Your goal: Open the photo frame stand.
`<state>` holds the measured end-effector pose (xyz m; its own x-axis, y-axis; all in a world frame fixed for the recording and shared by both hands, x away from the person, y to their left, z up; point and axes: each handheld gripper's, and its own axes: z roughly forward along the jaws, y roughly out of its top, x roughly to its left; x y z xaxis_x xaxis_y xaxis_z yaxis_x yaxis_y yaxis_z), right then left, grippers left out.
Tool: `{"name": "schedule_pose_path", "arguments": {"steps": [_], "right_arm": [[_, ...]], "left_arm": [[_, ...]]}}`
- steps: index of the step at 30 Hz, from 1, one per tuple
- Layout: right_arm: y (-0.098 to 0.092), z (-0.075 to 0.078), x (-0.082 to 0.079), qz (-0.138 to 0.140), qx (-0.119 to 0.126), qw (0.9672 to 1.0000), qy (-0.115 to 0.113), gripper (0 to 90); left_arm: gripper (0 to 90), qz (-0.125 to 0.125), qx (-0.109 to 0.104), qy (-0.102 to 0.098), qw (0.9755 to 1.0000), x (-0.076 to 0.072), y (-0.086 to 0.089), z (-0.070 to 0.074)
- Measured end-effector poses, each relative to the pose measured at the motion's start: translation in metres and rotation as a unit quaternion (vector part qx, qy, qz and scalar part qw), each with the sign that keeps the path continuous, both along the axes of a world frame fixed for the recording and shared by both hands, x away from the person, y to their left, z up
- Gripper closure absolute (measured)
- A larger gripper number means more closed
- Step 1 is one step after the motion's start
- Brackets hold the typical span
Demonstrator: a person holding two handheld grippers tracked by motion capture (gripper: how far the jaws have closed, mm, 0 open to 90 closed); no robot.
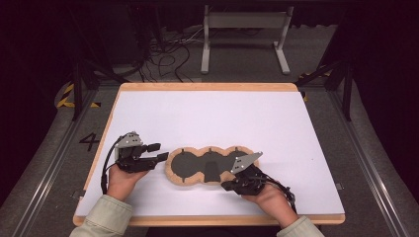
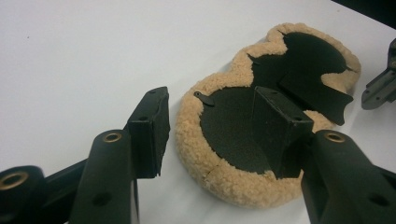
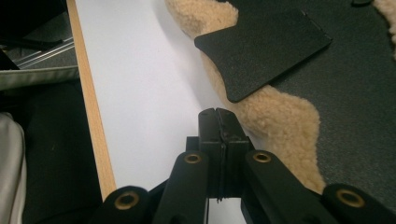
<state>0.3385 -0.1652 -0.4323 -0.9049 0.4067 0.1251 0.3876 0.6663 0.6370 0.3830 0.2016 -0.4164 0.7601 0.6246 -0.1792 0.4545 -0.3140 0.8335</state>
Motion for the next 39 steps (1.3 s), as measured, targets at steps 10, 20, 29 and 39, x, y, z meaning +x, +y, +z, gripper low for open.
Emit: {"name": "schedule_pose_path", "arguments": {"steps": [10, 20, 29, 39], "right_arm": [[0.011, -0.011, 0.004, -0.005, 0.001, 1.0000, 0.005, 90.0], [0.007, 0.001, 0.001, -0.030, 0.029, 0.9990, -0.015, 90.0], [0.005, 0.011, 0.003, -0.056, 0.058, 0.9957, -0.046, 90.0], [0.001, 0.017, 0.001, -0.064, 0.052, 0.9944, -0.066, 85.8]], "left_arm": [[46.4, -0.005, 0.004, 0.007, 1.0000, 0.001, 0.000, -0.002], [45.7, -0.004, 0.006, 0.017, 0.9998, 0.002, -0.001, -0.003], [47.1, 0.004, 0.030, 0.037, 0.9988, 0.006, -0.003, -0.008], [46.7, -0.005, 0.021, 0.053, 0.9984, 0.007, -0.005, -0.007]]}}
